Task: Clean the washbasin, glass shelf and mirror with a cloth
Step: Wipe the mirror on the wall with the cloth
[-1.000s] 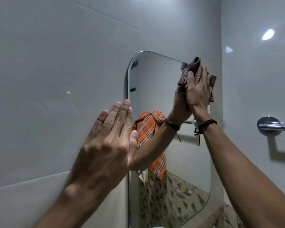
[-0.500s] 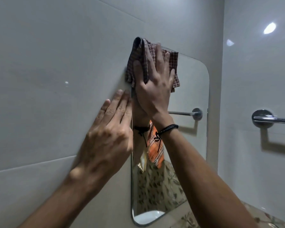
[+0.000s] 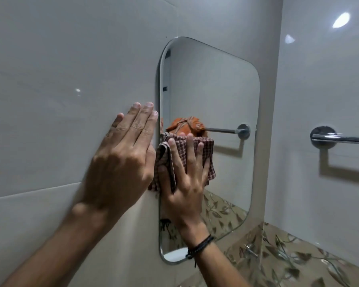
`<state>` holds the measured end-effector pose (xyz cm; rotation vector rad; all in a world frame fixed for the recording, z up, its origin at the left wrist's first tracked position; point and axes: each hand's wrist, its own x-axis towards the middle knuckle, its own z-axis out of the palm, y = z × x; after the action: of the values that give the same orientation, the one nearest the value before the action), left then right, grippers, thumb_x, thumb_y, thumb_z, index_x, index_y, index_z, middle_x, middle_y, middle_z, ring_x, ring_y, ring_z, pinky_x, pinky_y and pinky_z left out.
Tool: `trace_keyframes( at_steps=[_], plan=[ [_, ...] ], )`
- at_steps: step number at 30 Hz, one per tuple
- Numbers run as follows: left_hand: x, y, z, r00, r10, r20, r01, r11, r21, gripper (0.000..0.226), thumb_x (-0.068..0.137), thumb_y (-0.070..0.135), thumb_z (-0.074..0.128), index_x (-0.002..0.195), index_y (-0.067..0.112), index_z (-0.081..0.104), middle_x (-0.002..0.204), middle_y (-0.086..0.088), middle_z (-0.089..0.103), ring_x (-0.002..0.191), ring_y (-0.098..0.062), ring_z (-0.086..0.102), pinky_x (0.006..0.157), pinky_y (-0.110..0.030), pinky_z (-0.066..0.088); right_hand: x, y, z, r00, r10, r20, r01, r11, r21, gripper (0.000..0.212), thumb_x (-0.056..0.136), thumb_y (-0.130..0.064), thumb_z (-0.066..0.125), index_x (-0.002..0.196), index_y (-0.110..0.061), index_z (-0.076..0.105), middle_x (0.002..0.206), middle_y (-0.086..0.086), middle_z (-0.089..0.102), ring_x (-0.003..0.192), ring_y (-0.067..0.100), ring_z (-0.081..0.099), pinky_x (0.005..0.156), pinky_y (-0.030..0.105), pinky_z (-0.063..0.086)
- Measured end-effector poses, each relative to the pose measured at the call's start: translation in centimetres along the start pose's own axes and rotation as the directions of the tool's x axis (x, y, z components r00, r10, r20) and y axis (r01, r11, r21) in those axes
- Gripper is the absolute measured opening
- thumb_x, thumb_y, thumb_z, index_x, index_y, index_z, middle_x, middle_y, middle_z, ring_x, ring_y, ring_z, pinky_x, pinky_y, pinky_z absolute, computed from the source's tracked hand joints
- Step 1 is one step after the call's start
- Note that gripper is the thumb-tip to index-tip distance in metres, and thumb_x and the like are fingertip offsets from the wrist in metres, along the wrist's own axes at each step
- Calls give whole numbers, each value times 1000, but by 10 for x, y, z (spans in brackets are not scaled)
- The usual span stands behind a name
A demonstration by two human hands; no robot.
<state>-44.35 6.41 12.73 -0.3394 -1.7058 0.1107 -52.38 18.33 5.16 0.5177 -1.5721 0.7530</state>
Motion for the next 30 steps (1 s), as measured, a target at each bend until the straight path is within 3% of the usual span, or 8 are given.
trace_keyframes(
  at_steps=[7, 18, 23, 26, 30],
  plan=[
    [-2, 0, 6, 990, 92, 111, -106, 986, 128, 50, 108, 24, 32, 154, 8, 39, 164, -8, 28, 153, -24, 25, 125, -46, 23, -85, 9, 2, 1000, 2, 0, -2, 1000, 6, 52, 103, -45, 44, 154, -38, 33, 163, 8, 28, 150, 38, 23, 113, 68, 25],
    [-4, 1, 14, 996, 84, 29, -88, 982, 165, 46, 105, 22, 42, 148, 8, 50, 160, -5, 36, 149, -26, 35, 124, -46, 26, -157, 46, 0, 992, -126, 20, 127, 992, -22, 56, 96, -42, 58, 150, -36, 43, 158, 10, 38, 144, 41, 35, 105, 68, 36],
    [-3, 3, 15, 997, 79, 5, -79, 984, 158, 45, 104, 21, 46, 146, 8, 52, 159, -3, 38, 148, -25, 38, 124, -45, 26, -157, 90, -6, 999, 32, 6, -32, 999, 7, 53, 103, -43, 46, 154, -38, 34, 164, 4, 27, 149, 40, 26, 117, 63, 20],
    [-4, 3, 18, 997, 81, -18, -77, 983, 166, 45, 102, 20, 47, 145, 9, 54, 158, -3, 39, 147, -24, 38, 124, -44, 25, -147, 131, -10, 985, 171, -6, -171, 985, 29, 53, 105, -45, 38, 156, -39, 26, 163, 10, 28, 150, 40, 22, 119, 62, 18],
    [-4, 2, 19, 996, 82, -36, -75, 984, 164, 45, 101, 21, 48, 144, 9, 55, 158, -3, 40, 146, -25, 40, 124, -44, 26, -126, 179, -18, 896, 440, -66, -425, 890, 163, 60, 100, -42, 38, 158, -33, 22, 163, 7, 28, 154, 27, 16, 122, 57, 18]
  ],
)
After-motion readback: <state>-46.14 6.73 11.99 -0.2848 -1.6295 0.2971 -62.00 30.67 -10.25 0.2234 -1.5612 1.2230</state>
